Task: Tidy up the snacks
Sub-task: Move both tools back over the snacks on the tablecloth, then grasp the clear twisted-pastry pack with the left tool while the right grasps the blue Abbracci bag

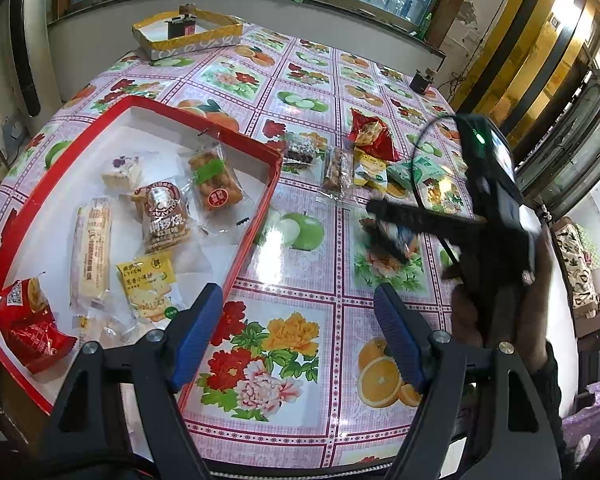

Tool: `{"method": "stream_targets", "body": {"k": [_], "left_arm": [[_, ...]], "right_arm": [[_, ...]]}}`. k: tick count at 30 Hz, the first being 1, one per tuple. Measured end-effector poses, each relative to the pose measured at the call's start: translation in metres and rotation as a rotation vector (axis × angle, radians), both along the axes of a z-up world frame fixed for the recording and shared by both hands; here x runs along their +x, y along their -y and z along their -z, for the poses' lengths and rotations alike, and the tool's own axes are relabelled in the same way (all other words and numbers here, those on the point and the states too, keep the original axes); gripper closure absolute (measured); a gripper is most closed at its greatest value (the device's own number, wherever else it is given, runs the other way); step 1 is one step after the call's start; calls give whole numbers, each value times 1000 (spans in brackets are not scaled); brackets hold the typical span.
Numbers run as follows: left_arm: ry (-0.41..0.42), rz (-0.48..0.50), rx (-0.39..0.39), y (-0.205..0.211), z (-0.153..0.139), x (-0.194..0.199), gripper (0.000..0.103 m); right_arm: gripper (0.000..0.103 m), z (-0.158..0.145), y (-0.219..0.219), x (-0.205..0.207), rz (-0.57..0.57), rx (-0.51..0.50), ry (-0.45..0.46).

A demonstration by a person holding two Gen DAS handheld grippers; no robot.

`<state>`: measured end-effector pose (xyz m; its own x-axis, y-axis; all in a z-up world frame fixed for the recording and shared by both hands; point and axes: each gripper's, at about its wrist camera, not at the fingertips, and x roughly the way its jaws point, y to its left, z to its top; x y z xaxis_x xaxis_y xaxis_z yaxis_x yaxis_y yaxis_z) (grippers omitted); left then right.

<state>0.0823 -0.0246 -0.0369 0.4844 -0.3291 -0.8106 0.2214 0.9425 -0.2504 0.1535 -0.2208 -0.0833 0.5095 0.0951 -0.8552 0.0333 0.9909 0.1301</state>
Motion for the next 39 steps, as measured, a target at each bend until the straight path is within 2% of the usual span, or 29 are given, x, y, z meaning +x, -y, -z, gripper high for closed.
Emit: {"method": "stream_targets", "body": {"k": [5, 6, 8, 11, 13, 16, 21, 25, 27, 28, 31, 34, 39], "left_arm": [[-2, 17, 1, 5, 2, -1, 25], [-4, 21, 1, 6, 2, -2, 25], [-4, 25, 1, 8, 2, -2, 25], [0, 26, 1, 9, 1, -2, 25], [2, 22, -1, 8, 0, -2, 25], [3, 18, -4, 6, -1, -1, 25], [3, -2, -2, 2, -2, 0, 25], [8, -15, 11, 2, -5, 5, 25], [13, -11, 17, 5, -7, 10, 25], [17, -8, 27, 8, -8, 12, 25], [13, 6, 44, 17, -8, 22, 25], [1, 35, 65, 33, -5, 37, 25], [-73, 82, 111, 69, 15, 77, 25]], "right_arm": [[58, -2, 11, -40, -25, 88, 18], [57, -3, 14, -42, -5, 104, 32], [43, -11, 29, -65, 72, 167, 78], [42, -14, 38, -86, 159, 238, 93], [41, -9, 36, -92, 189, 286, 63], [41, 4, 22, -79, 152, 351, 4], [41, 0, 10, -58, 201, 258, 21], [42, 1, -12, -44, 168, 55, 41], [50, 3, -19, -48, 149, -18, 49], [52, 3, -19, -52, 138, -36, 58], [53, 4, -13, -68, 120, -55, 70], [55, 2, 6, -78, 129, -31, 72], [56, -1, 52, -80, 229, 30, 81]]}}
